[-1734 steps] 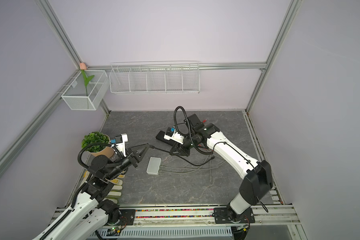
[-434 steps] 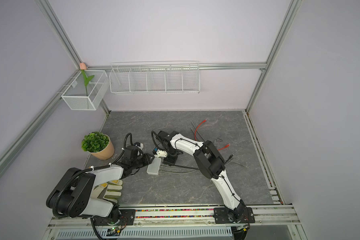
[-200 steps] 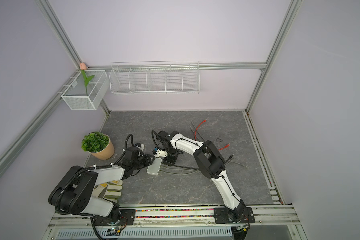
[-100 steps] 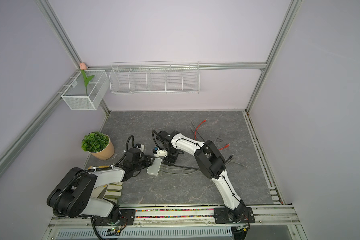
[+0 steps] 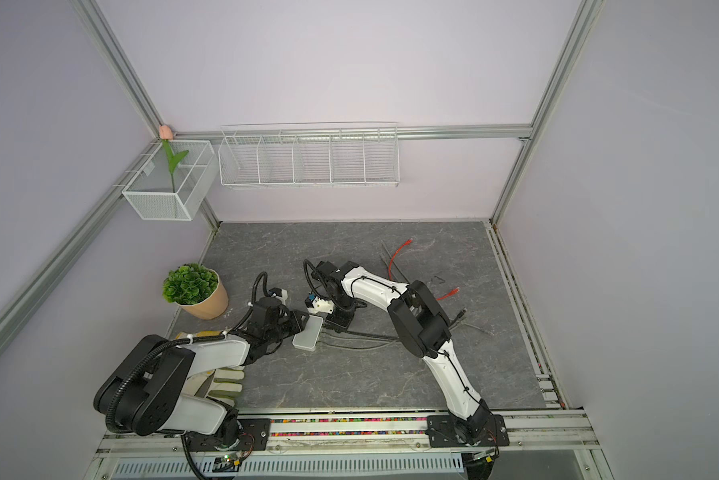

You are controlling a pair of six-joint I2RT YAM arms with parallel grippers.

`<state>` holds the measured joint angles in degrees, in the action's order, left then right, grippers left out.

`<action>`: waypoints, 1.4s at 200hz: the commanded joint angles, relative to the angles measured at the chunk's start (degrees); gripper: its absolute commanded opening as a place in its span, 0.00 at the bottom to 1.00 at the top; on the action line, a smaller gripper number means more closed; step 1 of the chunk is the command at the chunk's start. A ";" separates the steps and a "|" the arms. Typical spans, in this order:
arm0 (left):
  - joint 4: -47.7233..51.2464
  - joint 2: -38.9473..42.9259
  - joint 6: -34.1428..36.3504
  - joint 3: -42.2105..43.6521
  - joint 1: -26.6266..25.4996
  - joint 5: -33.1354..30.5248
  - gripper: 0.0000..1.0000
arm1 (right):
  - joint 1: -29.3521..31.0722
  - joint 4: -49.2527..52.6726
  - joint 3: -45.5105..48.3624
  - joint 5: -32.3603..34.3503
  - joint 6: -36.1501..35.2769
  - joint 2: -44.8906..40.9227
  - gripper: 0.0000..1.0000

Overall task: Insert the plug into the switch port
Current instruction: 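Push black plug into white switch port beside the grey plugs with right gripper, then hold black plug pressed into the port with right gripper while left gripper holds switch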

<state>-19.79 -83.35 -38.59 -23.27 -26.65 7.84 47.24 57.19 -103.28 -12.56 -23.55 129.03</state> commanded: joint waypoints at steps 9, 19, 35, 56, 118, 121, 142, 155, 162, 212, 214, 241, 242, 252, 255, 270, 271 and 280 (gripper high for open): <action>1.18 -0.15 -1.22 1.51 -3.04 6.95 0.29 | 1.58 -12.47 -2.63 -7.39 0.73 -0.43 0.07; 0.98 -0.13 -1.41 1.68 -3.18 7.02 0.29 | 1.62 -12.67 -2.94 -7.31 0.87 -0.16 0.07; 0.65 0.12 -1.61 2.12 -3.45 6.77 0.29 | 1.62 -13.12 -3.11 -7.14 1.09 0.08 0.07; 0.00 0.17 -2.02 2.75 -3.69 6.34 0.29 | 1.62 -14.14 -2.89 -7.07 1.65 0.19 0.07; -0.99 -0.43 -2.32 3.46 -4.57 6.48 0.28 | 1.77 -17.27 -2.67 -8.22 3.09 -0.03 0.07; -1.05 -0.47 -2.35 3.46 -4.67 6.46 0.28 | 1.73 -17.46 -2.71 -8.29 3.12 -0.11 0.07; -1.41 -0.56 -2.47 3.70 -5.07 6.58 0.28 | 1.80 -18.38 -2.84 -9.14 3.36 -0.11 0.07; -1.57 -0.58 -2.49 3.73 -5.33 6.56 0.28 | 1.81 -18.76 -2.89 -9.24 3.37 0.07 0.07; -1.63 -0.56 -2.48 3.69 -5.47 6.57 0.28 | 1.87 -18.83 -3.04 -9.40 3.43 0.15 0.07; -3.43 -2.44 -2.54 3.57 -6.37 7.28 0.27 | 1.80 -20.53 -3.19 -10.54 3.78 0.91 0.07; -3.48 -2.54 -2.54 3.47 -6.45 7.28 0.27 | 1.84 -20.58 -3.23 -10.49 3.82 0.92 0.07; -4.74 -4.31 -2.71 3.35 -6.79 7.45 0.27 | 1.76 -21.76 -3.24 -10.55 4.39 0.78 0.07; -4.91 -4.38 -2.76 3.33 -6.81 7.50 0.27 | 1.78 -21.81 -3.24 -10.55 4.39 0.78 0.07; -5.80 -5.00 -3.18 3.55 -6.83 7.89 0.26 | 1.63 -22.10 -3.24 -10.54 4.44 0.76 0.07; -6.00 -5.22 -3.21 3.51 -6.83 8.05 0.26 | 1.62 -22.26 -3.24 -10.53 4.43 0.78 0.07; -6.22 -5.59 -3.24 3.57 -7.02 8.07 0.26 | 1.62 -22.63 -3.33 -10.65 4.48 0.76 0.07; -6.18 -5.59 -3.20 3.53 -7.02 8.12 0.26 | 1.62 -22.68 -3.33 -10.65 4.52 0.73 0.07; -6.13 -5.59 -3.17 3.49 -7.09 7.98 0.26 | 1.58 -22.85 -3.41 -10.64 4.57 0.70 0.07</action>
<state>-29.58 -86.19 -39.92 -20.73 -28.91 3.18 46.89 56.31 -103.28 -13.19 -19.42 129.47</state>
